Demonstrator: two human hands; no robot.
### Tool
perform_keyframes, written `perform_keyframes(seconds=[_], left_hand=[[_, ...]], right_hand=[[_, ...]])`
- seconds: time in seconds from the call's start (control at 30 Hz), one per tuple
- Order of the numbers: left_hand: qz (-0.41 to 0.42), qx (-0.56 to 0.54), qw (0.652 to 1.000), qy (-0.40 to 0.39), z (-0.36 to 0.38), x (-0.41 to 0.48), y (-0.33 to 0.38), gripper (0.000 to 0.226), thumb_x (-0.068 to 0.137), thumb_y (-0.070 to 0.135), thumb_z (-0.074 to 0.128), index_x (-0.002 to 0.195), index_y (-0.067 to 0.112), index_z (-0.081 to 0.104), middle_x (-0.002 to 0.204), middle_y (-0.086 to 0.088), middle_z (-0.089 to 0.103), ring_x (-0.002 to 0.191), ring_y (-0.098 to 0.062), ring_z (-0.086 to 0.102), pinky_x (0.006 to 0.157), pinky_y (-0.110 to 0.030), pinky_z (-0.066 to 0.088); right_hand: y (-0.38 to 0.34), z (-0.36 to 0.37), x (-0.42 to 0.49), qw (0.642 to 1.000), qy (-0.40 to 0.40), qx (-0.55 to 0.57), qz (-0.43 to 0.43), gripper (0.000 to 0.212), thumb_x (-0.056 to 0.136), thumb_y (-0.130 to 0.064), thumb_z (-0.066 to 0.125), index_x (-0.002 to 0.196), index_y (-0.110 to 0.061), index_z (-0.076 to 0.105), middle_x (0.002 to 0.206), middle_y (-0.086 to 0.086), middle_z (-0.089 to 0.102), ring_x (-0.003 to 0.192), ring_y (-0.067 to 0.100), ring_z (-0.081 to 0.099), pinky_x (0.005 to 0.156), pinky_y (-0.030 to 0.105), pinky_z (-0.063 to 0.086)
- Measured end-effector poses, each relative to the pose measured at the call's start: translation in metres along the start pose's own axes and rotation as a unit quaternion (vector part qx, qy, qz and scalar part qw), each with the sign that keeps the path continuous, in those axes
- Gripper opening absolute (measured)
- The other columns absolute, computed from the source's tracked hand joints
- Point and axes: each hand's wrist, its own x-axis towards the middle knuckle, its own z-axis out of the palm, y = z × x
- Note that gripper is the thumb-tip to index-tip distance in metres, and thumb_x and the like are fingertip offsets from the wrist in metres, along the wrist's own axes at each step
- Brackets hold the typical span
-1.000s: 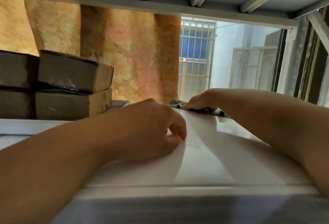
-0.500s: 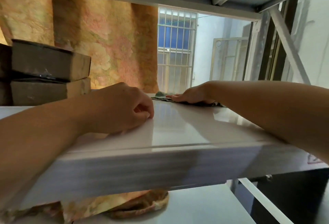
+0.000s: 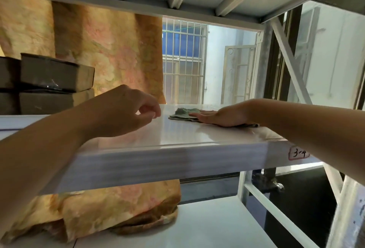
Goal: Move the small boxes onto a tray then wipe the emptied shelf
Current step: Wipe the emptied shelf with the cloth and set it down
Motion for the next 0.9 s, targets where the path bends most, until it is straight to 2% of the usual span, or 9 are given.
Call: perform_keyframes(seconds=[0.13, 0.27, 0.37, 0.47, 0.6, 0.67, 0.73, 0.8, 0.9], left_hand=[[0.013, -0.017, 1.0, 0.004, 0.001, 0.005, 0.008, 0.016, 0.088, 0.028, 0.053, 0.084, 0.04, 0.062, 0.087, 0.018, 0.066, 0.07, 0.02, 0.051, 0.059, 0.002, 0.038], [0.035, -0.011, 0.999, -0.02, 0.007, 0.013, 0.018, 0.015, 0.089, 0.029, 0.054, 0.095, 0.034, 0.067, 0.086, 0.023, 0.061, 0.069, 0.022, 0.05, 0.06, 0.003, 0.038], [0.057, -0.023, 0.998, -0.033, 0.009, 0.024, 0.029, 0.017, 0.089, 0.03, 0.054, 0.099, 0.031, 0.068, 0.081, 0.027, 0.058, 0.071, 0.025, 0.051, 0.062, 0.005, 0.037], [0.082, -0.021, 0.995, -0.055, 0.012, 0.038, 0.045, 0.018, 0.089, 0.031, 0.054, 0.1, 0.03, 0.068, 0.08, 0.028, 0.057, 0.07, 0.017, 0.053, 0.057, 0.002, 0.038], [0.104, -0.014, 0.99, -0.089, 0.018, 0.055, 0.061, 0.019, 0.09, 0.03, 0.052, 0.1, 0.028, 0.068, 0.084, 0.022, 0.064, 0.076, 0.006, 0.059, 0.06, -0.004, 0.036], [0.107, 0.002, 0.989, -0.1, 0.019, 0.061, 0.065, 0.019, 0.09, 0.03, 0.051, 0.099, 0.028, 0.068, 0.091, 0.016, 0.07, 0.077, 0.001, 0.062, 0.063, -0.01, 0.042], [0.113, 0.021, 0.989, -0.09, 0.019, 0.065, 0.067, 0.021, 0.09, 0.029, 0.05, 0.097, 0.027, 0.069, 0.092, 0.013, 0.071, 0.076, -0.003, 0.063, 0.069, -0.02, 0.051], [0.122, 0.031, 0.99, -0.064, 0.018, 0.066, 0.067, 0.021, 0.09, 0.029, 0.05, 0.096, 0.026, 0.069, 0.091, 0.015, 0.07, 0.077, -0.001, 0.062, 0.074, -0.025, 0.053], [0.119, 0.029, 0.99, -0.072, 0.017, 0.07, 0.063, 0.019, 0.09, 0.031, 0.051, 0.096, 0.028, 0.068, 0.085, 0.021, 0.063, 0.075, 0.003, 0.06, 0.069, -0.018, 0.049]], right_hand=[[0.011, 0.008, -0.035, 0.996, -0.03, -0.006, -0.089, 0.069, 0.072, -0.079, 0.015, 0.138, -0.063, 0.003, 0.158, -0.019, -0.005, 0.146, 0.015, 0.0, 0.116, 0.045, -0.002], [0.016, 0.018, -0.068, 0.989, -0.039, -0.001, -0.145, 0.052, 0.072, -0.078, 0.019, 0.122, -0.075, 0.002, 0.156, -0.023, -0.011, 0.141, 0.007, -0.011, 0.113, 0.046, -0.008], [0.019, 0.023, -0.083, 0.987, -0.026, -0.029, -0.156, 0.061, 0.067, -0.082, 0.02, 0.124, -0.077, 0.0, 0.154, -0.028, -0.009, 0.128, -0.005, -0.015, 0.112, 0.045, -0.007], [0.02, 0.025, -0.09, 0.987, -0.021, -0.028, -0.159, 0.053, 0.074, -0.077, 0.016, 0.125, -0.076, 0.0, 0.15, -0.034, -0.007, 0.124, -0.008, -0.013, 0.111, 0.037, -0.005], [0.018, 0.022, -0.09, 0.988, -0.038, 0.016, -0.147, 0.029, 0.076, -0.068, 0.013, 0.1, -0.083, 0.01, 0.128, -0.045, 0.002, 0.119, -0.018, -0.001, 0.101, 0.018, 0.0], [0.021, 0.021, -0.083, 0.989, -0.031, 0.029, -0.141, 0.039, 0.077, -0.068, 0.015, 0.114, -0.079, 0.012, 0.135, -0.04, 0.015, 0.122, -0.015, 0.007, 0.101, 0.017, 0.006], [0.027, 0.019, -0.069, 0.991, -0.002, 0.017, -0.132, 0.06, 0.079, -0.068, 0.016, 0.138, -0.06, 0.009, 0.15, -0.027, 0.014, 0.131, -0.008, 0.009, 0.108, 0.022, 0.004], [0.032, 0.014, -0.053, 0.994, 0.008, -0.006, -0.113, 0.063, 0.082, -0.07, 0.015, 0.142, -0.055, 0.007, 0.157, -0.022, 0.006, 0.141, 0.0, 0.004, 0.116, 0.032, -0.001], [0.039, 0.004, -0.029, 0.997, 0.004, -0.016, -0.077, 0.058, 0.088, -0.068, 0.015, 0.144, -0.054, 0.006, 0.158, -0.022, 0.002, 0.145, 0.008, 0.003, 0.119, 0.041, 0.0]])
